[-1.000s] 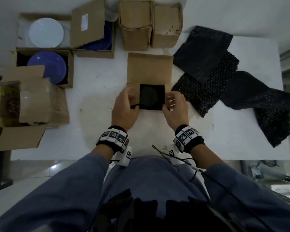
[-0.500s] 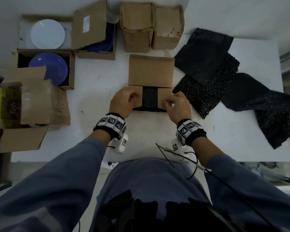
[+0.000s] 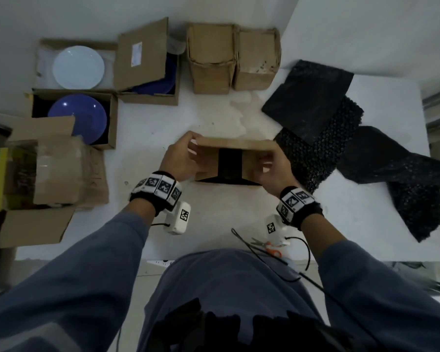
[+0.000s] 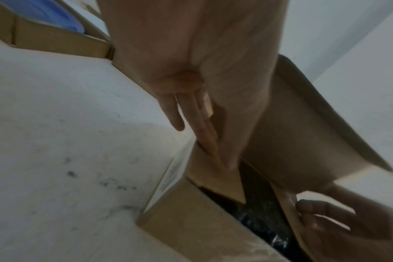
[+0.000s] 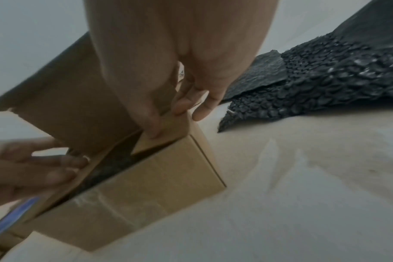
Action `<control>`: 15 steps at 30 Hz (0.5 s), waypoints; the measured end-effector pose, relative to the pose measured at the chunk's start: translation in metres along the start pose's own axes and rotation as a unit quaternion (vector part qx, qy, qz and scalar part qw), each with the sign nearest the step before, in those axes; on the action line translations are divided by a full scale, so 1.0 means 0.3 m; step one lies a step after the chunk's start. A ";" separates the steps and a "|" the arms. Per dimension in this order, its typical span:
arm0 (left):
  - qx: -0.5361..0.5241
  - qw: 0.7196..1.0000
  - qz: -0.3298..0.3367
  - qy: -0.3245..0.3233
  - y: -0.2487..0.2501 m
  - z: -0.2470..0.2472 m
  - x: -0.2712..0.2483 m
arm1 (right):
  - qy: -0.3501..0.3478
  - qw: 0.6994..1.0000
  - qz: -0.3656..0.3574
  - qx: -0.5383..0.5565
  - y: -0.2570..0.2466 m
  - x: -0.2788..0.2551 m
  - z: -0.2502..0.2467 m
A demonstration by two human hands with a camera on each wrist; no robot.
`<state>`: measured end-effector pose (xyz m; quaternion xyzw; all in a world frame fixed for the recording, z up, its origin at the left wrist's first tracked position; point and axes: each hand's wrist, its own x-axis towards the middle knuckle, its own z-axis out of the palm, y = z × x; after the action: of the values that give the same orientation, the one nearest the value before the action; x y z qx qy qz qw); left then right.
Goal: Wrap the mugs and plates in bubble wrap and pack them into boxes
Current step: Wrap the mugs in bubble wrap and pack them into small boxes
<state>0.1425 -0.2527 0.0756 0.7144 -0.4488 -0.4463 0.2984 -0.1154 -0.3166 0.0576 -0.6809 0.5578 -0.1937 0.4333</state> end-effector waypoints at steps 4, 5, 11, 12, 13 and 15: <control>-0.071 0.991 0.035 -0.112 -0.039 -0.038 -0.058 | -0.087 0.996 -0.025 0.015 0.037 -0.054 -0.039; -0.075 0.988 0.038 -0.127 -0.051 -0.044 -0.067 | -0.105 0.994 -0.031 0.006 0.034 -0.063 -0.051; -0.099 0.990 0.047 -0.092 -0.062 -0.022 -0.088 | -0.075 0.994 -0.066 -0.042 0.031 -0.089 -0.049; -0.087 0.992 0.050 -0.078 -0.064 -0.019 -0.091 | -0.059 0.995 -0.073 -0.046 0.035 -0.090 -0.041; -0.075 0.994 0.054 -0.066 -0.067 -0.015 -0.093 | -0.045 0.995 -0.076 -0.045 0.038 -0.091 -0.034; -0.041 0.996 0.072 -0.044 -0.072 -0.010 -0.097 | -0.027 0.996 -0.075 -0.041 0.046 -0.092 -0.027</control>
<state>0.1476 -0.2172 0.0699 0.6471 -0.4932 -0.4724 0.3388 -0.1380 -0.2940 0.0570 -0.7433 0.5003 -0.1842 0.4041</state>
